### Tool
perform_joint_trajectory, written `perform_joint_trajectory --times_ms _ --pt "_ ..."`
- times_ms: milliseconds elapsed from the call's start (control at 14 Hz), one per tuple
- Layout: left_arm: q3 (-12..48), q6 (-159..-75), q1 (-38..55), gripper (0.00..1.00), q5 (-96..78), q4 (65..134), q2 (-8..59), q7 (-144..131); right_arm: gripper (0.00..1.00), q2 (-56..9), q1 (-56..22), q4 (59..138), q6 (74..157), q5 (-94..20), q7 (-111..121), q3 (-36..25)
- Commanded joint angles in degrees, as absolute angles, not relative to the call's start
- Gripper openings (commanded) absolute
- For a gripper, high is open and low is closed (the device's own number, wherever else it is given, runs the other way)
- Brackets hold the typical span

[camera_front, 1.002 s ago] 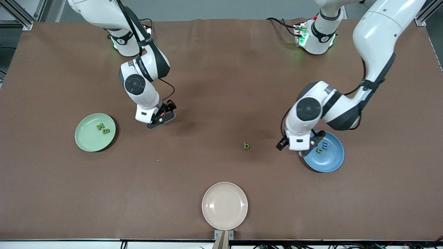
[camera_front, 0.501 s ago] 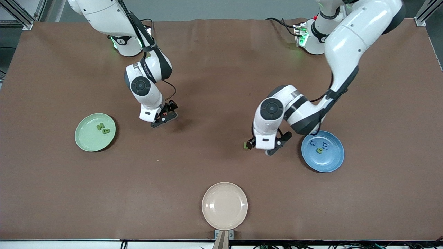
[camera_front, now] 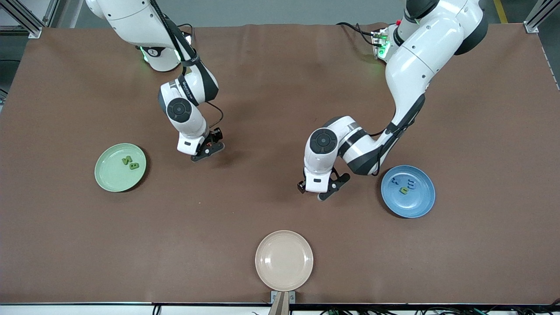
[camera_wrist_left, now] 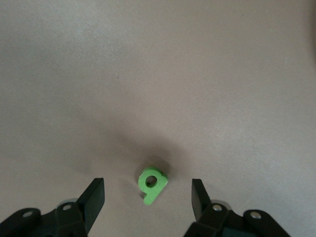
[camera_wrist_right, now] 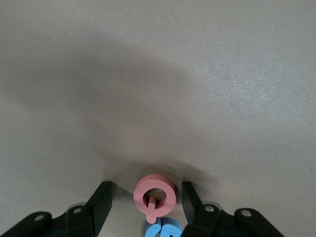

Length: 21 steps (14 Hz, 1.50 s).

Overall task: Sort upper and lower case letters into plates
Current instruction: 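Grasp pink Q with the right gripper while the left gripper grasps q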

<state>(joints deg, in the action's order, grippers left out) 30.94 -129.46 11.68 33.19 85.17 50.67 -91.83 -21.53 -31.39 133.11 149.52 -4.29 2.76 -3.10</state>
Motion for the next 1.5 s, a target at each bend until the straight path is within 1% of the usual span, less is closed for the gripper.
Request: perform_joint_trajectory --times_ms 0,143,358,573,644,788,859,1002,1146,1217,1432 --pt "30.6 -130.0 12.7 0.72 33.5 83.8 52.3 -90.9 0.59 -21.6 -32.3 133.9 149.8 -5.4 2.4 -3.5" --pt "30.1 -130.7 13.2 0.68 33.4 83.8 52.8 -90.9 0.53 -21.6 -32.2 133.9 149.7 -5.4 2.4 -3.5" --pt "29.9 -131.2 13.3 0.59 33.4 83.8 53.3 -90.9 0.52 -21.6 -32.2 133.9 149.6 -5.4 2.5 -3.7" --pt "29.8 -131.2 13.3 0.57 33.5 83.8 53.3 -90.9 0.51 -21.7 -32.1 134.0 149.6 -5.4 2.5 -3.7" --pt "29.8 -131.2 13.3 0.53 33.5 83.8 53.3 -90.9 0.46 -21.7 -32.1 134.0 149.6 -5.4 2.5 -3.7" --pt "29.8 -131.2 13.3 0.42 33.5 83.8 53.3 -90.9 0.37 -21.7 -31.7 133.9 149.6 -5.3 2.5 -3.8" --pt "29.7 -131.2 13.3 0.34 33.5 83.8 53.3 -90.9 0.33 -21.7 -31.6 133.9 149.6 -5.3 2.5 -3.8" --pt "29.7 -131.2 13.2 0.22 33.5 83.8 53.3 -90.9 0.25 -21.7 -31.6 133.9 149.7 -5.3 2.5 -3.8" --pt "29.8 -131.2 13.2 0.06 33.5 83.8 53.3 -91.1 0.16 -21.8 -31.5 133.9 149.8 -5.3 2.5 -3.8" --pt "29.8 -131.2 12.9 0.01 33.5 83.8 52.7 -91.5 0.14 -21.8 -31.5 133.9 149.8 -5.3 2.5 -3.9" --pt "30.1 -130.3 10.2 0.00 33.2 84.1 49.2 -91.9 0.10 -20.9 -31.3 133.7 149.4 -5.3 2.5 -4.0"
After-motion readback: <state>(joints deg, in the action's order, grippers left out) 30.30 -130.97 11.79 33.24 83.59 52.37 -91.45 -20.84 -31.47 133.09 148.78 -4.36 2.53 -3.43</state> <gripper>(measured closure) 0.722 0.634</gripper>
